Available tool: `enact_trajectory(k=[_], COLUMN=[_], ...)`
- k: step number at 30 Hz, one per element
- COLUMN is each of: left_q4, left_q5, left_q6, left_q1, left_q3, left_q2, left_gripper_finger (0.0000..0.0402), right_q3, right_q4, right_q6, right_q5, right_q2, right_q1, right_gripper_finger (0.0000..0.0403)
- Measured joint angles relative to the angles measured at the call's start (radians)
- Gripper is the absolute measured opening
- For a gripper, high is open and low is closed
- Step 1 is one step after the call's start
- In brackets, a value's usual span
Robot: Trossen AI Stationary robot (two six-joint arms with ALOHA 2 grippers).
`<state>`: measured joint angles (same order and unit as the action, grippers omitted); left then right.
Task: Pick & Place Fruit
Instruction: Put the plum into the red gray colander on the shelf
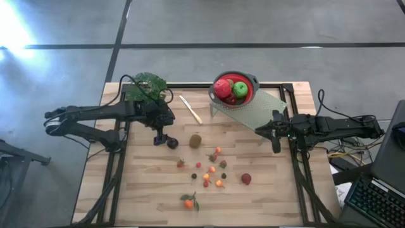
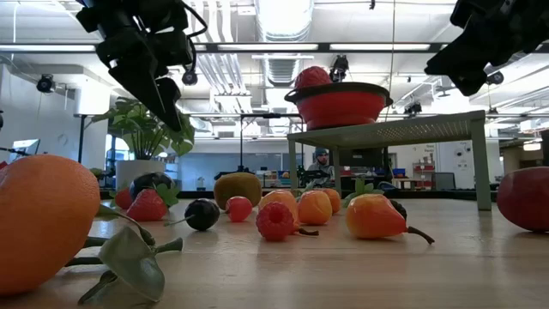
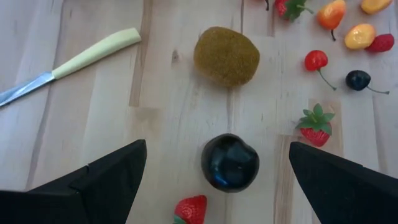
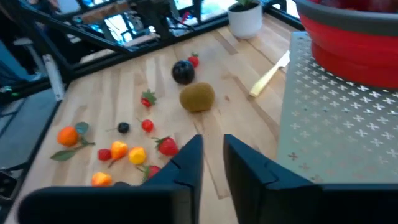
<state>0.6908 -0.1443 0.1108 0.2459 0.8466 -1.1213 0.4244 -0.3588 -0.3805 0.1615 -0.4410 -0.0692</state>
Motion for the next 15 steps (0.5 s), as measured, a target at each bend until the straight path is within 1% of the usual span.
enact_trajectory(k=[4, 8, 11, 15], left_q4=[-0.016, -0.049, -0.045, -0.073], left_q5=[0.003, 0.003, 0.003, 0.004], left_q6=[-0.049, -0.040, -0.037, -0.035], left_q1=[0.000, 0.000, -0.006, -0.016], left_q3=[-0.021, -0.065, -0.097, -0.134], left_q2=[0.000, 0.000, 0.000, 0.000], left_gripper_finger=[0.0399, 0.0399, 0.0399, 0.0399], right_q3=[0.010, 0.032, 0.041, 0.045], right_q4=[-0.001, 0.000, -0.003, 0.004], right_q6=[0.021, 0.077, 0.100, 0.100], right_q5=[-0.001, -0.003, -0.005, -0.004], right_q2=[-0.027, -0.040, -0.046, -0.045], right_q1=[-0.001, -0.020, -0.046, -0.084], right_gripper_finger=[0.0117, 0.0158, 0.0181, 0.0199])
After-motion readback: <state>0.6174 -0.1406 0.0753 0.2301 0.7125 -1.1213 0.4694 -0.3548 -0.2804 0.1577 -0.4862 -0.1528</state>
